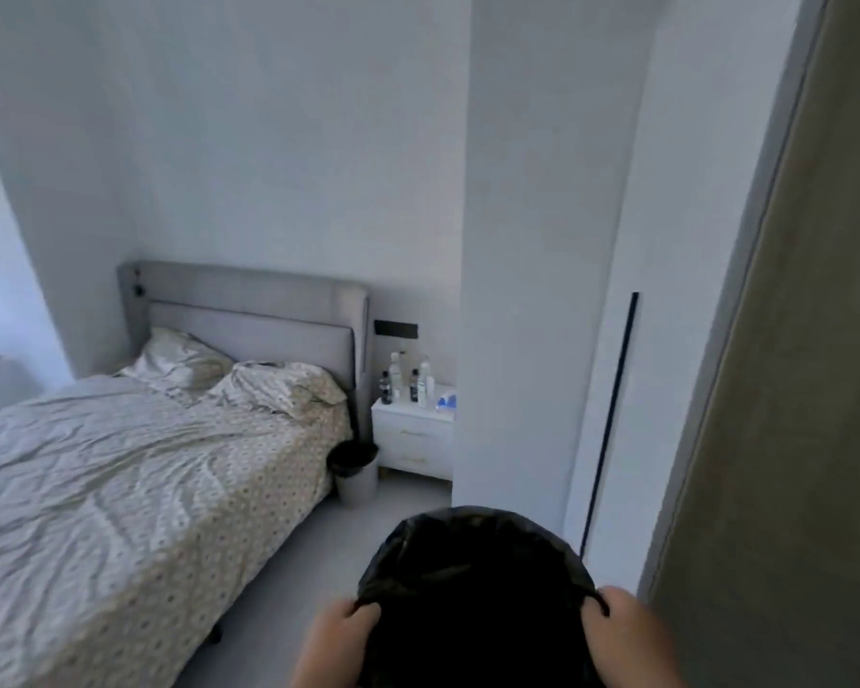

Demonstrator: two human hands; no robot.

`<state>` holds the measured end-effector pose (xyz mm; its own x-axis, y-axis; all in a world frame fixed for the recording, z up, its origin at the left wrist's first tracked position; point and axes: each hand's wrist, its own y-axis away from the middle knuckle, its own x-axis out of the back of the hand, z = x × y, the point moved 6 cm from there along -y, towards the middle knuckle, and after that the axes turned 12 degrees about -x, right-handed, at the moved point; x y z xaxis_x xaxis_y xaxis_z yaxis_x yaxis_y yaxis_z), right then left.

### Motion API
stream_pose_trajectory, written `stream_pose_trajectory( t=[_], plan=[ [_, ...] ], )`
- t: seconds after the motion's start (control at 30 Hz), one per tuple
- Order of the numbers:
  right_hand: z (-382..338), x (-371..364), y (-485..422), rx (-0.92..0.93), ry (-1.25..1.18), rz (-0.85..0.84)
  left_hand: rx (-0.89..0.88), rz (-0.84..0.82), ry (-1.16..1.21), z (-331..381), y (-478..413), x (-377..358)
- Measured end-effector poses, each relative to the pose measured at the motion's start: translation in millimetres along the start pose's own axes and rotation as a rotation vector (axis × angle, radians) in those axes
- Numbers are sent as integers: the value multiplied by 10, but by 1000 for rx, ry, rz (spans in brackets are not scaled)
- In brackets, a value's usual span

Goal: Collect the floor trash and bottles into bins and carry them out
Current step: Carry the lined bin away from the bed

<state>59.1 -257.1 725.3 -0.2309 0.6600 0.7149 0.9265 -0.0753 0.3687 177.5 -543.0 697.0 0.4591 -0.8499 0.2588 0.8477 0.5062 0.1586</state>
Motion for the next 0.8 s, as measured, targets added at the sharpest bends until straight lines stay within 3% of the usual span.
stream_pose_trajectory(
  t=[0.1, 0.37, 0.8],
  plan=[
    [-575, -532, 211, 104, 14, -21, -29, 125, -28, -162, -60, 735],
    [-1587, -1776, 565, 316, 45, 43, 6, 233, 147, -721, -175, 2174],
    [-2874, -3081, -36, 470, 91, -174, 142, 503, 191, -1070, -817, 3135]
  ],
)
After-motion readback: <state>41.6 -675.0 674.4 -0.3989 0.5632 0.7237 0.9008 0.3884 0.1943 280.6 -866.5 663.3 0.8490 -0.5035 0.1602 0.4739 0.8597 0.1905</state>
